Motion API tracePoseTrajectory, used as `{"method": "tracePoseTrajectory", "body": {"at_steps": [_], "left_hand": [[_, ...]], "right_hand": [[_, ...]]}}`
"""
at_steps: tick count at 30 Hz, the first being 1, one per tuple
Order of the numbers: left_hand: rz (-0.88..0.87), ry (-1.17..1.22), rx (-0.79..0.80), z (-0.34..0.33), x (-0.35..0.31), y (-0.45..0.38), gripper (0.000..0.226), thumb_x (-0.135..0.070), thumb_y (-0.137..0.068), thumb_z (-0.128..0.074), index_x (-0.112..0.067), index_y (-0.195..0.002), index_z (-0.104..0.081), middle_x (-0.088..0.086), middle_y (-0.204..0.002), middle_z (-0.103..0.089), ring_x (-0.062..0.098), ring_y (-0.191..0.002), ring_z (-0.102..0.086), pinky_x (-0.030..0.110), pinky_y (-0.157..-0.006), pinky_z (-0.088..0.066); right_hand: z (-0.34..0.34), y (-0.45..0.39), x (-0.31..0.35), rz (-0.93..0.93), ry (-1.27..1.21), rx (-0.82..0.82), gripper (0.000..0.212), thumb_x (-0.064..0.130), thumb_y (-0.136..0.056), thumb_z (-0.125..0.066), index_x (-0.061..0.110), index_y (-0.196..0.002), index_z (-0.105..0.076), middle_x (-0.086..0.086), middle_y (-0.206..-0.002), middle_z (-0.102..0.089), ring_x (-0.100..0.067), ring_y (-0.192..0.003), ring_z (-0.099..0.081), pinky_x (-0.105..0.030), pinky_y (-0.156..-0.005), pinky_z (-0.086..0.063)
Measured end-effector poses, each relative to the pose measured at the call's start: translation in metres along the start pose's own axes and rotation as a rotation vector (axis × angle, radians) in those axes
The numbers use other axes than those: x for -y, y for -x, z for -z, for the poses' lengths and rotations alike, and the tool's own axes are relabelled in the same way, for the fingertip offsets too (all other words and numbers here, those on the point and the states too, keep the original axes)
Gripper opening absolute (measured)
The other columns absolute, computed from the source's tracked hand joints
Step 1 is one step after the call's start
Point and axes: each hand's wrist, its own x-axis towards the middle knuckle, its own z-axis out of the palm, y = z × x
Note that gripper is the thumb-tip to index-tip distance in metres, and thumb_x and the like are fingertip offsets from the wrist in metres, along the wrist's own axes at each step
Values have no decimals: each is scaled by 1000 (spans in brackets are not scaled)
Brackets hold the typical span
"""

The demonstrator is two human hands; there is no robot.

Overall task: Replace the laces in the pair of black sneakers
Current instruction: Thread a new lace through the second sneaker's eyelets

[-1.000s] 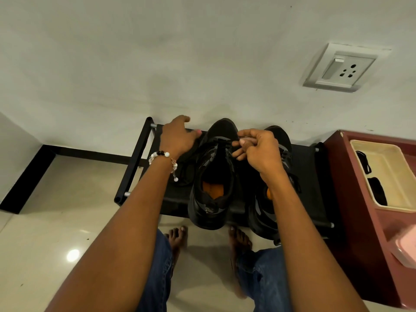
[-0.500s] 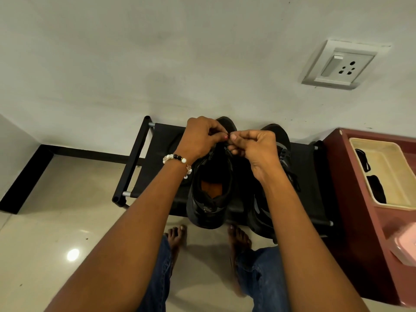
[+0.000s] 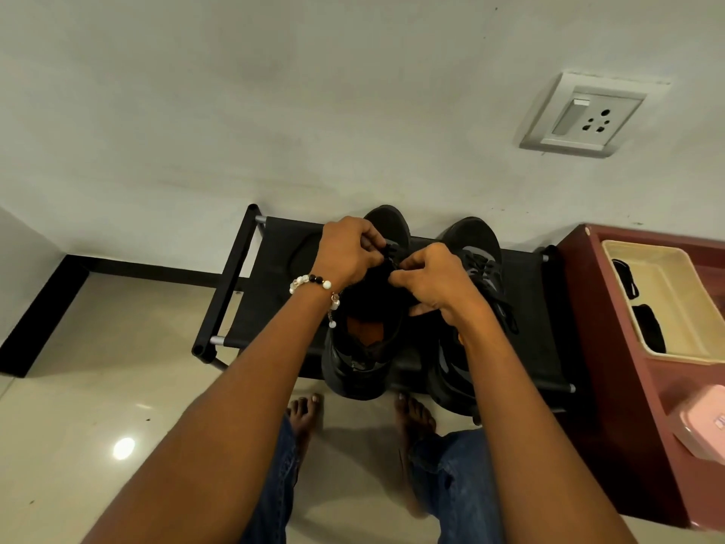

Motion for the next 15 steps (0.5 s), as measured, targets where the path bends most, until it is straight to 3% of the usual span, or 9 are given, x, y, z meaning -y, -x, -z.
{"method": "tracePoseTrajectory", "body": {"at_steps": [6, 15], "left_hand": [[66, 20, -64, -14, -4, 2, 20, -5, -76, -77, -18, -85, -65, -4, -72, -64, 12, -75, -65, 26, -79, -54], [324, 342, -91, -21, 1, 6, 23, -3, -73, -81, -14, -77, -61, 8, -89, -71, 16, -84, -68, 25, -84, -53]], "right_hand": [[1, 1, -2, 20, -19, -6, 22, 11, -88, -69, -5, -103, -67, -19, -98, -69, -27, -82, -70, -44, -62, -61], [3, -4, -6, 86, 43, 76, 21, 15, -90, -67, -2, -101, -70, -18, -98, -69, -27, -83, -71, -38, -63, -62]]}}
